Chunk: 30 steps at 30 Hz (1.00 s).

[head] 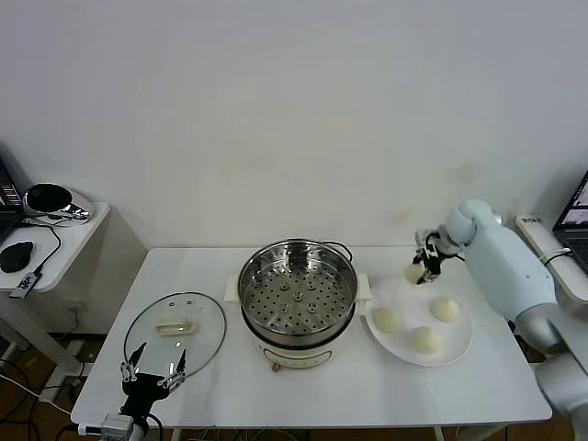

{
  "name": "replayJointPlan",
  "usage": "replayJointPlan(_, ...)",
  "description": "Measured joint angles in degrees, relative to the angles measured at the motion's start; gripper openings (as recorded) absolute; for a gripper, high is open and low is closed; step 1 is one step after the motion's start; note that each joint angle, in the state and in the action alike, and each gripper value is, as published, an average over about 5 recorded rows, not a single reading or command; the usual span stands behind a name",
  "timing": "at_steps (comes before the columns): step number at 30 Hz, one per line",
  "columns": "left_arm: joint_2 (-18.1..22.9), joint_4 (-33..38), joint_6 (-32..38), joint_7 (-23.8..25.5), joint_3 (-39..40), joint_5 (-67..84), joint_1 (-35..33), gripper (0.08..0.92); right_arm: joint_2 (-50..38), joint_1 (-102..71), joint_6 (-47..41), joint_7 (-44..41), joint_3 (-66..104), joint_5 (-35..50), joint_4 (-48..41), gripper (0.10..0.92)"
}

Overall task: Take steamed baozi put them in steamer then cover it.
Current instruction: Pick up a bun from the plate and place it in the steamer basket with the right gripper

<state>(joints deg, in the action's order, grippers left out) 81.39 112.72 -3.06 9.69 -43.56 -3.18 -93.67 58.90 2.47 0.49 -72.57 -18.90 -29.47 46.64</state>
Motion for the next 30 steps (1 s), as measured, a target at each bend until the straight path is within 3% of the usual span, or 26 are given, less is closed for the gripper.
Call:
replayJointPlan(7,-0.3,-0.2,0.5,-0.4,-0.5,0.5,0.0,0.823,3.7,8.0,3.1,-3.9,-6.2,8.9,-0.7,0.538)
replayJointPlan(15,0.0,0.2,0.7,-0.5,-1.1,1.1,-0.2,0.823,10.4,12.7,19.9,-7.3,-10.7,16.3,-3.2,0.543)
replayJointPlan(22,0.2,0.3,0.7,-0.5,-1.5,1.1,-0.6,0.823,13.8,14.1,32.4,-7.5,-13.3,14.3,0.0,0.543)
replayJointPlan(30,0.6,0.2,0.8,-0.6,-1.5,0.9,-0.8,0.823,16.3,15.0,39.9,-6.8,-16.5,8.9,5.7,0.543)
